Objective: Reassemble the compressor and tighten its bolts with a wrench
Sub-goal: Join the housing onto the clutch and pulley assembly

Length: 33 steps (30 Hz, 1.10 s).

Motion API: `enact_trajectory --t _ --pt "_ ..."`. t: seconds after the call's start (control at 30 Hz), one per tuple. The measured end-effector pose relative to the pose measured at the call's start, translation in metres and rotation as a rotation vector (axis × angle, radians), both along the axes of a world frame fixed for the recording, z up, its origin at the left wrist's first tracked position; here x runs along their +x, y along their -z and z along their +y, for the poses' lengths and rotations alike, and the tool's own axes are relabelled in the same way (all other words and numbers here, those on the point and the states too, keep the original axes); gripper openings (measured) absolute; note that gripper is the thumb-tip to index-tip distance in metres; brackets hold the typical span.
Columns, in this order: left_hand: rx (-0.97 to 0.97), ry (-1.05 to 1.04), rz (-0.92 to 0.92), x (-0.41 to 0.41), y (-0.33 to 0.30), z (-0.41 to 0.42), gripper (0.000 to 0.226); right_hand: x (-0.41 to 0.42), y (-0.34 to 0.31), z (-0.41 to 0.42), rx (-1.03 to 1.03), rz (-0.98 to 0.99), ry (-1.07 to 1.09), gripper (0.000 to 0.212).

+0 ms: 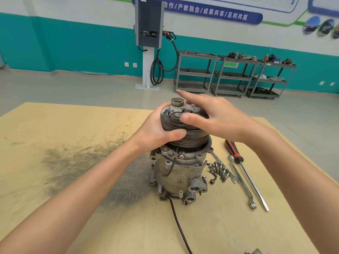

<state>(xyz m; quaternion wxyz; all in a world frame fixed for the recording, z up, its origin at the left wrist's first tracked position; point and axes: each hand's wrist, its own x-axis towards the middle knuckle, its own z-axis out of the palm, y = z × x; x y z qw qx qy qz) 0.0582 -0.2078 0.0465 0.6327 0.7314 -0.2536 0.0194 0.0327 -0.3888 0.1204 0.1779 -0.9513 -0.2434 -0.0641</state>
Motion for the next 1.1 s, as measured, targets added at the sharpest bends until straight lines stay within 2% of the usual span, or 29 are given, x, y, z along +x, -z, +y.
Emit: enact_trajectory --t 0.1,0.17,0.23,0.3,0.47,0.63,0.87,1.1 --pt "-0.036 0.037 0.016 -0.003 -0.001 -0.001 0.111 -0.009 0.015 -0.017 0.347 0.106 -0.038 0.099" --pt "-0.041 0.041 0.018 -0.004 0.0 -0.001 0.121 -0.011 0.027 -0.022 0.5 0.161 -0.011 0.101" --pt "-0.036 0.031 0.022 -0.003 0.002 -0.001 0.115 -0.009 0.038 -0.023 0.584 0.208 0.03 0.086" --pt "-0.028 0.019 0.023 -0.004 0.003 -0.001 0.098 -0.005 0.045 -0.021 0.647 0.252 0.05 0.077" --pt "-0.036 -0.009 0.016 -0.008 0.004 -0.002 0.089 0.004 0.05 -0.017 0.759 0.277 0.044 0.068" --pt "-0.024 -0.066 0.001 -0.011 0.004 -0.004 0.073 0.012 0.051 -0.017 0.842 0.341 0.026 0.05" --pt "-0.011 -0.177 0.005 -0.019 0.004 -0.01 0.089 0.017 0.053 -0.018 0.959 0.438 -0.05 0.049" --pt "0.072 -0.32 -0.002 -0.032 0.002 -0.017 0.1 0.017 0.055 -0.016 0.914 0.391 -0.021 0.056"
